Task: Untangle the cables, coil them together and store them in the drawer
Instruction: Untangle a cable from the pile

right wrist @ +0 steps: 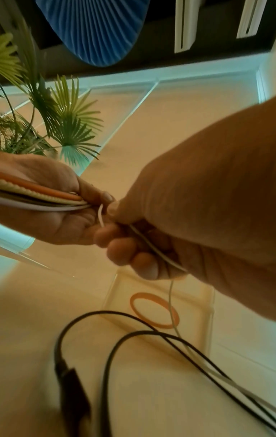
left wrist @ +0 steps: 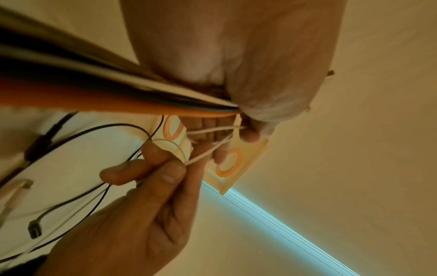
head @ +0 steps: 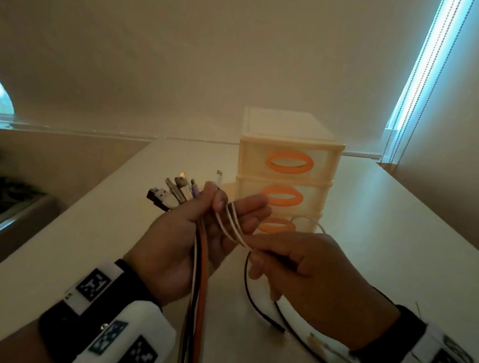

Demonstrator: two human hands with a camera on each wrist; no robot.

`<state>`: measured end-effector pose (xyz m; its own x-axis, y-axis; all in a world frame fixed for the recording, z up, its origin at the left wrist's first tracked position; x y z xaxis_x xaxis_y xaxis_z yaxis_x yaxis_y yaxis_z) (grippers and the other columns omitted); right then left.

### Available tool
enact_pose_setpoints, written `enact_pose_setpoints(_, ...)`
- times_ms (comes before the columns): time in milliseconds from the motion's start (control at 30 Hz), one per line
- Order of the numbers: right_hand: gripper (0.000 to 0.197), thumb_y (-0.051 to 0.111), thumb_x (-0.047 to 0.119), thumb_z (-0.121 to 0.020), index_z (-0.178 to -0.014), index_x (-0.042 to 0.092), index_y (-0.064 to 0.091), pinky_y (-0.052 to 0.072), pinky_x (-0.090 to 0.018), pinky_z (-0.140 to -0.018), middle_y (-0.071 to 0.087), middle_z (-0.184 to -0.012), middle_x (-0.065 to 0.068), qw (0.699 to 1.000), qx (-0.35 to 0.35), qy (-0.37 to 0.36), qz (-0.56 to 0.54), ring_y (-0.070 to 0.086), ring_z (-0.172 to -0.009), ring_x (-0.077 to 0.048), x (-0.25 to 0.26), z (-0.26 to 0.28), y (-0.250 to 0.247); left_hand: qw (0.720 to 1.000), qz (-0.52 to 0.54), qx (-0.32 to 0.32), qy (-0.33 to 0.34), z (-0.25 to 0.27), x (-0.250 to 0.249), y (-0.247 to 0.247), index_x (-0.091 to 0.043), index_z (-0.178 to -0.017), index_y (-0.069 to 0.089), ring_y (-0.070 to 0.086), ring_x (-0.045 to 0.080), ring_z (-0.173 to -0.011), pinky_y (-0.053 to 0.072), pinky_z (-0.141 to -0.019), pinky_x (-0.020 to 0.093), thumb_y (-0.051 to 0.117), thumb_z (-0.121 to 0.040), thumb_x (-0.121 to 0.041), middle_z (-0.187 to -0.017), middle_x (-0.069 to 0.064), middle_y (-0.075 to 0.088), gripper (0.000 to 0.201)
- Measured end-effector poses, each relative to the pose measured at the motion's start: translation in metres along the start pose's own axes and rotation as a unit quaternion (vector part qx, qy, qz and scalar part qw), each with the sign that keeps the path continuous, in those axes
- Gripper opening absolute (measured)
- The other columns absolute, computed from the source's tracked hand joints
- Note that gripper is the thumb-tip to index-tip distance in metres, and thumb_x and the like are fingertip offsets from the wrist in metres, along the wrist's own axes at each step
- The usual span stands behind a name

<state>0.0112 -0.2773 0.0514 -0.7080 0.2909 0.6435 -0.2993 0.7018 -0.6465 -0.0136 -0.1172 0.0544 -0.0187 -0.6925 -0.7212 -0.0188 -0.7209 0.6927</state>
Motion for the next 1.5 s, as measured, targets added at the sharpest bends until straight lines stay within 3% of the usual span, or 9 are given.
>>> enact_pose_setpoints(167, 0.03, 0.051, 0.051, -0.093, -0.079, 0.027, 0.063, 0.056, -0.04, -0.067, 0.065, -0.07, 0.005, 0.992, 0.003, 0.064, 0.107, 0.062, -0.065, -0.012, -0.014, 0.0, -0.008, 0.999, 0.033, -0.024, 0.012, -0.005, -0.001, -0.011, -0.013, -0.074, 0.051, 0.052, 0.018, -0.06, 0.047, -0.057, 0.024, 0.044, -0.105, -0.037, -0.069, 0.003, 0.05, 0.039)
enact_pose_setpoints(467, 0.021, 0.05, 0.04, -0.099, -0.095, 0.035, 0.069, 0.056, -0.024, -0.076, 0.067, -0.088, 0.023, 0.978, 0.129, 0.102, 0.127, 0.064, -0.079, 0.002, -0.012, 0.002, -0.003, 0.999, 0.038, -0.013, 0.016, -0.006, -0.011, -0.014, -0.016, -0.075, 0.048, 0.041, 0.012, -0.052, 0.038, -0.049, 0.02, 0.042, -0.105, -0.037, -0.064, -0.002, 0.04, 0.038)
enact_pose_setpoints(700, 0.02, 0.055, 0.026, -0.1, -0.092, 0.032, 0.073, 0.055, -0.02, -0.072, 0.072, -0.08, 0.011, 0.962, 0.207, 0.173, 0.043, 0.065, -0.069, -0.001, -0.022, 0.006, -0.009, 0.999, 0.031, -0.003, 0.019, -0.006, -0.014, -0.015, -0.017, -0.075, 0.047, 0.039, 0.01, -0.049, 0.038, -0.047, 0.02, 0.042, -0.105, -0.037, -0.064, -0.004, 0.039, 0.036)
enact_pose_setpoints(867, 0.041, 0.051, 0.056, -0.096, -0.077, 0.026, 0.071, 0.055, -0.023, -0.065, 0.071, -0.068, 0.009, 0.951, 0.068, 0.234, 0.191, 0.065, -0.06, -0.001, -0.034, 0.0, -0.04, 0.992, -0.025, 0.112, -0.057, -0.001, -0.01, -0.009, -0.017, -0.075, 0.047, 0.036, 0.008, -0.044, 0.024, -0.048, 0.02, 0.043, -0.106, -0.036, -0.059, -0.005, 0.04, 0.036)
enact_pose_setpoints(1033, 0.035, 0.063, 0.038, -0.096, -0.074, 0.012, 0.07, 0.038, -0.022, -0.047, 0.052, -0.054, 0.002, 0.962, -0.038, 0.253, -0.093, 0.043, -0.043, -0.006, -0.022, -0.001, -0.035, 0.946, -0.213, 0.195, -0.15, 0.019, 0.018, 0.009, -0.012, -0.07, 0.054, 0.071, 0.031, -0.077, 0.058, -0.074, 0.033, 0.05, -0.1, -0.033, -0.088, 0.021, 0.071, 0.037)
enact_pose_setpoints(1100, 0.024, 0.061, 0.027, -0.097, -0.08, 0.013, 0.069, 0.039, -0.019, -0.047, 0.055, -0.061, 0.0, 0.968, -0.118, 0.178, -0.129, 0.047, -0.048, -0.005, -0.01, -0.003, -0.028, 0.961, -0.18, 0.158, -0.135, 0.019, 0.023, 0.014, -0.011, -0.066, 0.062, 0.07, 0.035, -0.105, 0.054, -0.101, 0.041, 0.048, -0.103, -0.029, -0.1, 0.021, 0.071, 0.044)
enact_pose_setpoints(1233, 0.016, 0.055, 0.026, -0.101, -0.089, 0.023, 0.065, 0.048, -0.021, -0.069, 0.065, -0.083, 0.011, 0.995, -0.068, -0.02, 0.063, 0.06, -0.079, -0.007, 0.014, -0.001, -0.013, 0.998, -0.052, 0.024, -0.017, 0.005, 0.009, 0.007, -0.01, -0.07, 0.051, 0.069, 0.028, -0.106, 0.053, -0.1, 0.038, 0.048, -0.1, -0.035, -0.117, 0.022, 0.069, 0.039)
enact_pose_setpoints(1333, 0.019, 0.048, 0.033, -0.103, -0.096, 0.027, 0.066, 0.055, -0.03, -0.069, 0.065, -0.081, 0.01, 0.99, 0.096, 0.047, 0.09, 0.063, -0.076, -0.007, 0.007, 0.002, 0.002, 0.998, 0.036, -0.036, 0.02, 0.002, 0.001, 0.002, -0.01, -0.074, 0.046, 0.07, 0.034, -0.11, 0.056, -0.094, 0.038, 0.044, -0.102, -0.036, -0.114, 0.022, 0.072, 0.039)
enact_pose_setpoints(1500, 0.043, 0.047, 0.059, -0.092, -0.079, 0.024, 0.066, 0.055, -0.028, -0.064, 0.067, -0.071, 0.006, 0.976, -0.028, 0.103, 0.188, 0.064, -0.066, -0.007, -0.001, 0.002, -0.025, 0.993, 0.111, -0.019, 0.033, -0.001, -0.008, -0.005, -0.012, -0.071, 0.051, 0.059, 0.018, -0.073, 0.06, -0.069, 0.025, 0.046, -0.105, -0.035, -0.069, 0.001, 0.049, 0.041)
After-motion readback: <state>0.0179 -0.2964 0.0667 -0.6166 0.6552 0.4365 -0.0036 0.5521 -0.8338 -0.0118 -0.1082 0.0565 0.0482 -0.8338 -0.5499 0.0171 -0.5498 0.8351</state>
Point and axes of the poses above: each hand's wrist, its own z-axis away from the middle knuckle, its own y-axis out of the palm, x = y × z, the point moved 4 cm from there along -z, towards the middle knuckle
